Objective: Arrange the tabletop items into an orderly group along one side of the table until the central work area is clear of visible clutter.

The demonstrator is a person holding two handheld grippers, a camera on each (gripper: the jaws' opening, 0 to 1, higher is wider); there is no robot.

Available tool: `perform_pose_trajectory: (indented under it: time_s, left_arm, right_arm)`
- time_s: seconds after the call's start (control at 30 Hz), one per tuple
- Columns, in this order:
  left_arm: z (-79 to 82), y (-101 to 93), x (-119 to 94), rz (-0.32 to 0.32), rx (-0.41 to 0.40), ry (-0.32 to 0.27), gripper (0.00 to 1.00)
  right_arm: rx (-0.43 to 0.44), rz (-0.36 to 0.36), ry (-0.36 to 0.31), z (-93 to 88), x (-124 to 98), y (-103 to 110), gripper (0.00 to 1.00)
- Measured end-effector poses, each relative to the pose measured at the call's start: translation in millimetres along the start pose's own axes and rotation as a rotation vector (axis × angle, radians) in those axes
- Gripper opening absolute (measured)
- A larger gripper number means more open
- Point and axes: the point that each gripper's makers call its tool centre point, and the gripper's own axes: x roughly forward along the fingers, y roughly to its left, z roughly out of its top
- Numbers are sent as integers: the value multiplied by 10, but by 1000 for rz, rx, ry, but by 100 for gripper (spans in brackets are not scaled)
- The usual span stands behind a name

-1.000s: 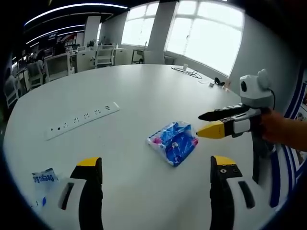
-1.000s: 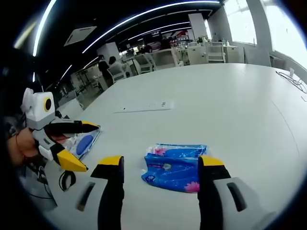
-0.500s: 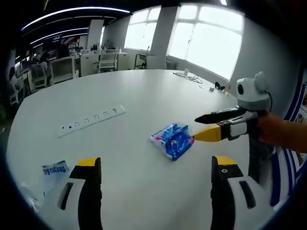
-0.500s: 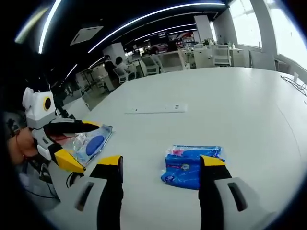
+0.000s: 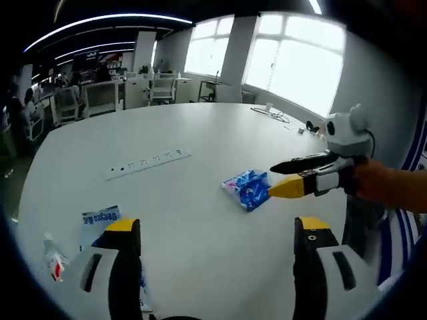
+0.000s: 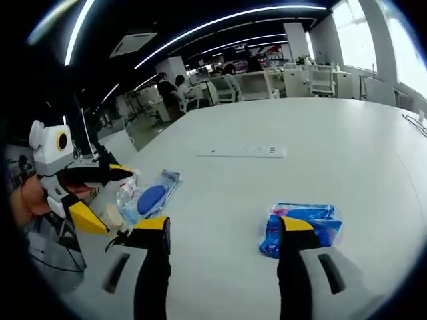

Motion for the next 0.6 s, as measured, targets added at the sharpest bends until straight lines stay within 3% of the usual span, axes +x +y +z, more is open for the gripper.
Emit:
perform_pose_trajectory:
  time_s: [0.6]
  left_arm:
    - [-209, 205, -719, 87, -50, -34, 98]
  right_arm:
    - [-67, 114, 30, -80, -36, 679, 75]
